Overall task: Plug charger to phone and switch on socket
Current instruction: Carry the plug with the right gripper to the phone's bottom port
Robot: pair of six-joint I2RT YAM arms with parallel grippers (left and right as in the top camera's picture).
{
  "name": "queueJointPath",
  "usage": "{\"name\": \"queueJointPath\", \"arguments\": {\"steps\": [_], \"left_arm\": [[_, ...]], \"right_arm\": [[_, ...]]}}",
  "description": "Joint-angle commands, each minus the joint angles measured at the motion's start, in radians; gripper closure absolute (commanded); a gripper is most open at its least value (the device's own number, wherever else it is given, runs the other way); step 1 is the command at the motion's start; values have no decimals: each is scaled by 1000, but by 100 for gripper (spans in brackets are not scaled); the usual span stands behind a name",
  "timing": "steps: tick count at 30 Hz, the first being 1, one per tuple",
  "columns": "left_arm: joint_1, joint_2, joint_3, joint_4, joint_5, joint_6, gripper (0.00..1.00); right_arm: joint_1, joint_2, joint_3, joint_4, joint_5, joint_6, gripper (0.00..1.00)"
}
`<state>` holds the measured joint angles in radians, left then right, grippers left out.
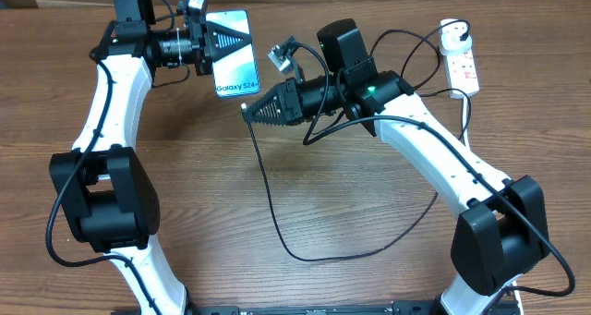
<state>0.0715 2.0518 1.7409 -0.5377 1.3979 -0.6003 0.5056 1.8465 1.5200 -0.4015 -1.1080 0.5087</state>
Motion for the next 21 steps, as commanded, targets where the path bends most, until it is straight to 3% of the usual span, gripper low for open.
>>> {"name": "queueJointPath", "arguments": {"steps": [1, 11, 21], "left_arm": [[0, -29, 15, 45, 23, -48, 96], [1, -29, 15, 140, -34, -223, 96], [0, -29, 15, 177, -37, -254, 96]], "right_arm": [[3, 8, -9, 53, 24, 113, 96], [4, 13, -28, 127, 28, 146, 96], [4, 23, -29, 134, 53, 146, 96]]}}
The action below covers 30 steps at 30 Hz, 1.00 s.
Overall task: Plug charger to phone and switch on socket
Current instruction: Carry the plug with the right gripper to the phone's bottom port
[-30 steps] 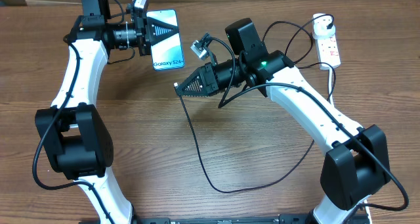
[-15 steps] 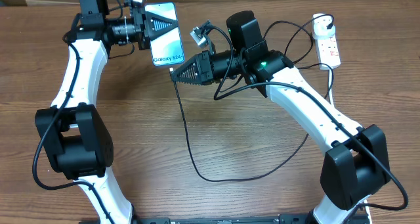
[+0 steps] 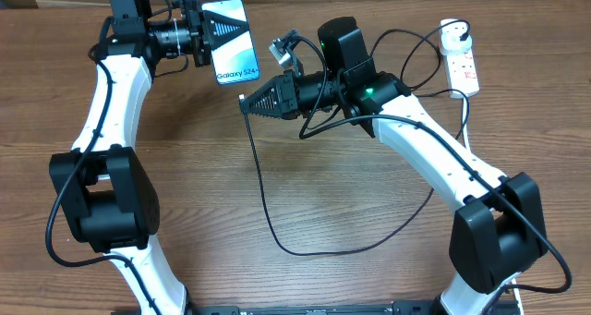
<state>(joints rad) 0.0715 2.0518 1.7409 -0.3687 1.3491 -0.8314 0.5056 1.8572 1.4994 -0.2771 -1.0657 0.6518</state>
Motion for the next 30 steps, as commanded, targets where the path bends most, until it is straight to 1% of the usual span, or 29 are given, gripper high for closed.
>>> {"name": "queueJointPath", "arguments": {"steps": [1, 11, 30], "left_arm": [[0, -29, 15, 8, 12, -23, 96], [0, -29, 15, 8, 17, -23, 96], [0, -29, 15, 8, 42, -21, 96]], "right_arm": [[4, 14, -8, 12, 11, 4, 96], [4, 48, -8, 119, -12, 65, 96], [-6, 55, -8, 143, -12, 79, 96]]}}
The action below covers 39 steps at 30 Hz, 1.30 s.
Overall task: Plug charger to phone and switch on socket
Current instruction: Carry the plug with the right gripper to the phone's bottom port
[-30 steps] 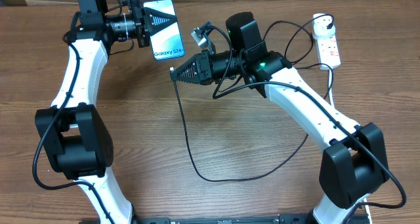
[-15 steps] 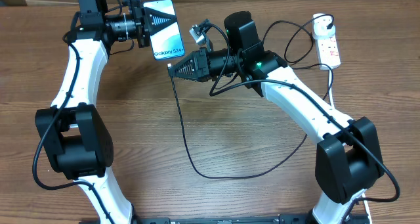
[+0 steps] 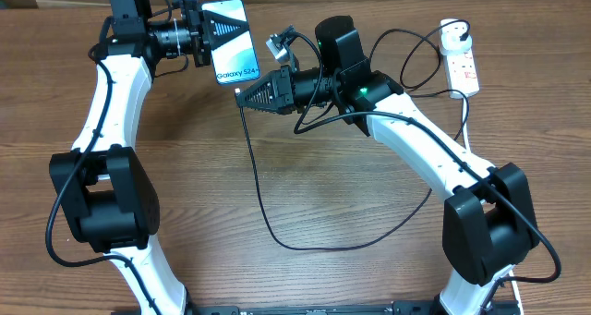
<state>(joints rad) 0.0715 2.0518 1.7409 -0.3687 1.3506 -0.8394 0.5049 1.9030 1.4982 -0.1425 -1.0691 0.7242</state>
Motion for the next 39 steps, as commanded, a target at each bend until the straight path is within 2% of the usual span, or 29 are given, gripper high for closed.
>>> {"name": "queueJointPath", "arguments": {"steps": [1, 39], "left_arm": [[0, -29, 15, 8, 45, -13, 96], [0, -29, 15, 16, 80, 10, 96]], "right_arm": [[-8, 10, -7, 8, -9, 8, 96], [-18, 31, -7, 96, -63, 39, 96]]}}
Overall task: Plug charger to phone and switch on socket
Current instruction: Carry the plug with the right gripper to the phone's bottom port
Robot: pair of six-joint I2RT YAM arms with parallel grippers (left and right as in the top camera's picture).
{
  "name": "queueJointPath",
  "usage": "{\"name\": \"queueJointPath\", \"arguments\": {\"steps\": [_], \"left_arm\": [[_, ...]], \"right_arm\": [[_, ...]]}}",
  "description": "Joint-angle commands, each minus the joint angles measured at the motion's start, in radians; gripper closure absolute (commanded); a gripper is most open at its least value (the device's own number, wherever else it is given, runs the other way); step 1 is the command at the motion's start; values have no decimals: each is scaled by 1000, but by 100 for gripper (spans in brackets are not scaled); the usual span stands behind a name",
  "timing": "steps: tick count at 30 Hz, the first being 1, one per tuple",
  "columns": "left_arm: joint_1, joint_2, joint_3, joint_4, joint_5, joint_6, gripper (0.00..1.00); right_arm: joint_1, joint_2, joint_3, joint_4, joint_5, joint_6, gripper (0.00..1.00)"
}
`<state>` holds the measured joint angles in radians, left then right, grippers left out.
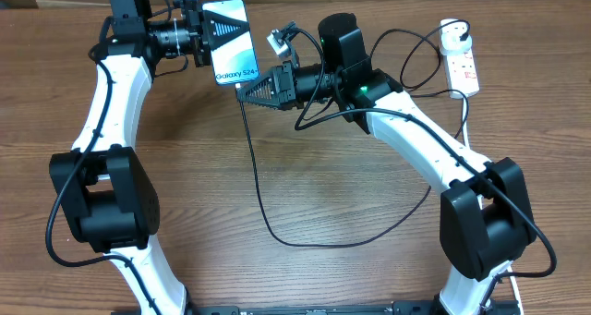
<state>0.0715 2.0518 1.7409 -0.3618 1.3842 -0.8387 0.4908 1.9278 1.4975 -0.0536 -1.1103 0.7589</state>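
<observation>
A phone [236, 49] with a light blue screen reading Galaxy S24+ is held above the table at the top centre, my left gripper [224, 29] shut on its upper part. My right gripper [246, 91] is shut on the plug end of the black charger cable [259, 186], just below the phone's bottom edge. Whether the plug touches the phone's port I cannot tell. The cable loops over the table and runs back to the white socket strip [462, 64] at the far right, where a white adapter [452, 36] sits plugged in.
The brown wooden table [332, 195] carries only the slack loop of cable between the arms. The socket strip lies near the table's right back edge. My two white arms rise from bases at the front left and front right.
My right gripper has moved a little up and right with the cable plug, now just under the phone's bottom edge. The left gripper and phone have stayed put.
At first the left gripper held the phone slightly lower, with the right gripper and plug well below and to the right. Then the phone stood higher and left. The right gripper has since come closer at each moment, ending under the phone's bottom edge.
</observation>
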Motion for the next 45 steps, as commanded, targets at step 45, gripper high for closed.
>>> {"name": "queueJointPath", "arguments": {"steps": [45], "left_arm": [[0, -29, 15, 28, 46, -7, 96]], "right_arm": [[-24, 6, -6, -3, -24, 5, 96]]}}
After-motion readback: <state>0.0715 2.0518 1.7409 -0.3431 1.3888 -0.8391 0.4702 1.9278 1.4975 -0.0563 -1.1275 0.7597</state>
